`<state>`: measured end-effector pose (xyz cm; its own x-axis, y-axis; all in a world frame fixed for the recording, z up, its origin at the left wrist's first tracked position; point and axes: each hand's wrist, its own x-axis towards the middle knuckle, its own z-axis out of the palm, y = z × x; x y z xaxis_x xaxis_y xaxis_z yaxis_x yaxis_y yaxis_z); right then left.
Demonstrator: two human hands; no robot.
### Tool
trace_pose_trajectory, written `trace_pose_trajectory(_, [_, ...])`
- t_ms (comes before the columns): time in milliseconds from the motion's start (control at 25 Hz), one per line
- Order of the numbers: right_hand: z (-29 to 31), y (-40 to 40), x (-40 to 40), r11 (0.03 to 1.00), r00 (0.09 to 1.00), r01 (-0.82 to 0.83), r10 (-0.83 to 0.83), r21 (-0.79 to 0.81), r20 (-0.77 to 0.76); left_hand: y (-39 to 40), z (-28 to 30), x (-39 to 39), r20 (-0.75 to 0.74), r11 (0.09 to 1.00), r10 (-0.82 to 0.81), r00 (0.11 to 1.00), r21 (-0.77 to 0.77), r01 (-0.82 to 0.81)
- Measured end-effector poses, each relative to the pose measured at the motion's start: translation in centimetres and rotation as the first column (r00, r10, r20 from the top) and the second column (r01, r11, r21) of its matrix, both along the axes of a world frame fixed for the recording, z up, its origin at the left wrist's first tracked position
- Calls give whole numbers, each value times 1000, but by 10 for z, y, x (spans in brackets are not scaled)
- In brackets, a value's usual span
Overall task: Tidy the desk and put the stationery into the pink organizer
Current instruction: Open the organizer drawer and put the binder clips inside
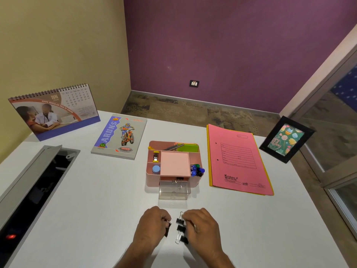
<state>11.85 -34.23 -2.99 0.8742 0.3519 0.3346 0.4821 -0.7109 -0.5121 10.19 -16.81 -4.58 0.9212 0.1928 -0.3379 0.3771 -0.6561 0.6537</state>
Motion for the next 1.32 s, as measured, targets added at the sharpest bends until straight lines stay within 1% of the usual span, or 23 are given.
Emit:
trace_pose_trajectory(120, [-2, -1, 2, 1000, 1000, 29, -29, -9, -9, 0, -2, 3, 62, 988, -112, 992, 111, 104])
trace_pose_trajectory(200, [-4, 0, 5, 999, 999, 42, -43, -12, -17, -1, -2, 3, 76, 979, -121, 990, 171, 106])
trace_pose_trajectory(320, [-7, 4, 5, 999, 997, 44, -44, -7, -56, -5, 3, 0, 114, 983, -93, 989, 170, 72])
trace_pose_trajectory(400, [-8, 7, 3, 998, 984, 55, -50, 21, -169, -9, 8, -3, 119, 991, -44, 992, 132, 28])
trace_pose_trajectory(480, [-6, 11, 2, 994, 934, 85, -58, 62, -352, -9, 7, -5, 165, 999, -2, 986, 46, -6])
trace_pose_trajectory(520, [-5, 14, 2, 985, 897, 125, -61, 119, -437, -8, 8, -6, 199, 1000, 8, 980, 1, -8])
trace_pose_trajectory(560, [-3, 16, 3, 959, 850, 190, -53, 210, -525, -7, 10, -6, 239, 999, 0, 971, -34, 8])
trace_pose_trajectory(640, [1, 20, 7, 851, 732, 353, 7, 388, -682, -5, 12, -7, 351, 995, -51, 935, -62, 78])
trace_pose_trajectory(680, [3, 21, 9, 800, 678, 413, 49, 436, -733, -3, 12, -8, 408, 992, -73, 910, -62, 107])
trace_pose_trajectory(760, [9, 24, 13, 754, 625, 455, 109, 474, -773, 0, 11, -9, 475, 988, -102, 874, -55, 145])
trace_pose_trajectory(840, [15, 26, 16, 745, 614, 469, 112, 475, -781, 2, 9, -10, 497, 987, -100, 862, -60, 149])
trace_pose_trajectory(880, [19, 27, 19, 744, 623, 473, 97, 473, -776, 4, 7, -10, 500, 987, -75, 863, -84, 134])
trace_pose_trajectory(960, [25, 26, 24, 743, 674, 468, 50, 478, -737, 13, 3, -9, 487, 988, 1, 874, -137, 75])
trace_pose_trajectory(1040, [31, 23, 31, 767, 750, 425, -1, 480, -662, 27, -3, -12, 499, 993, 28, 866, -110, 31])
trace_pose_trajectory(1120, [40, 23, 39, 827, 836, 325, -24, 459, -548, 42, -10, -17, 490, 997, -59, 870, -9, 72])
trace_pose_trajectory(1200, [46, 22, 49, 908, 923, 175, -16, 382, -385, 54, -17, -23, 410, 981, -192, 892, 91, 170])
trace_pose_trajectory(1280, [49, 24, 59, 965, 968, 22, 45, 262, -246, 59, -24, -27, 310, 950, -305, 900, 167, 264])
trace_pose_trajectory(1320, [49, 25, 64, 979, 974, -28, 72, 201, -216, 60, -28, -27, 266, 932, -350, 898, 200, 304])
